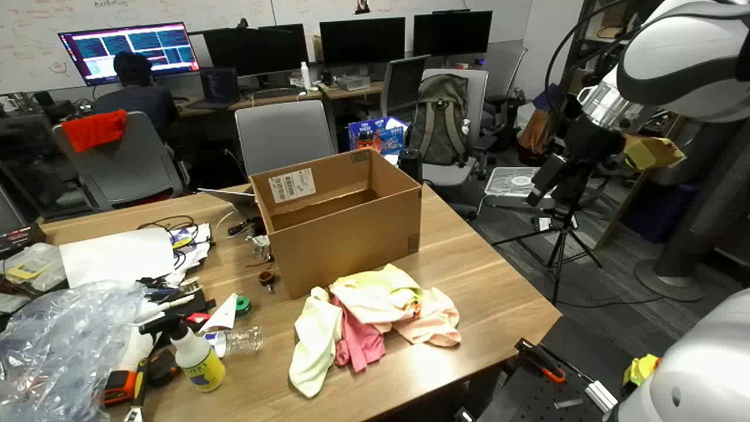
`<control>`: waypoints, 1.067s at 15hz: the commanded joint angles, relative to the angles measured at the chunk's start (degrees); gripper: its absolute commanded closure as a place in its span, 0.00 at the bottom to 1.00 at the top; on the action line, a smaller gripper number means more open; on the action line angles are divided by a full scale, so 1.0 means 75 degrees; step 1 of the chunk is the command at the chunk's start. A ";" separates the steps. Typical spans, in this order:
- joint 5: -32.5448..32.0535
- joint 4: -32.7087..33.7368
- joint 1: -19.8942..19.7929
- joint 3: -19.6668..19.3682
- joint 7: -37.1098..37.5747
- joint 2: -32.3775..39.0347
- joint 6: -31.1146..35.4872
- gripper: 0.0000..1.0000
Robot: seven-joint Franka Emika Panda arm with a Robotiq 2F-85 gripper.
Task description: Pick up the clothes from the table and put them in the box
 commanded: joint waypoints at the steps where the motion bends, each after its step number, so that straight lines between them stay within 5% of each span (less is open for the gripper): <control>1: 0.0102 0.0022 -0.0115 0.0100 -0.0084 0.0040 -0.0010 0.00; 12: 0.0101 0.0026 -0.0114 0.0099 -0.0083 0.0026 -0.0010 0.00; 16: 0.0137 0.0263 0.0331 0.0147 -0.0362 0.0861 0.0047 0.00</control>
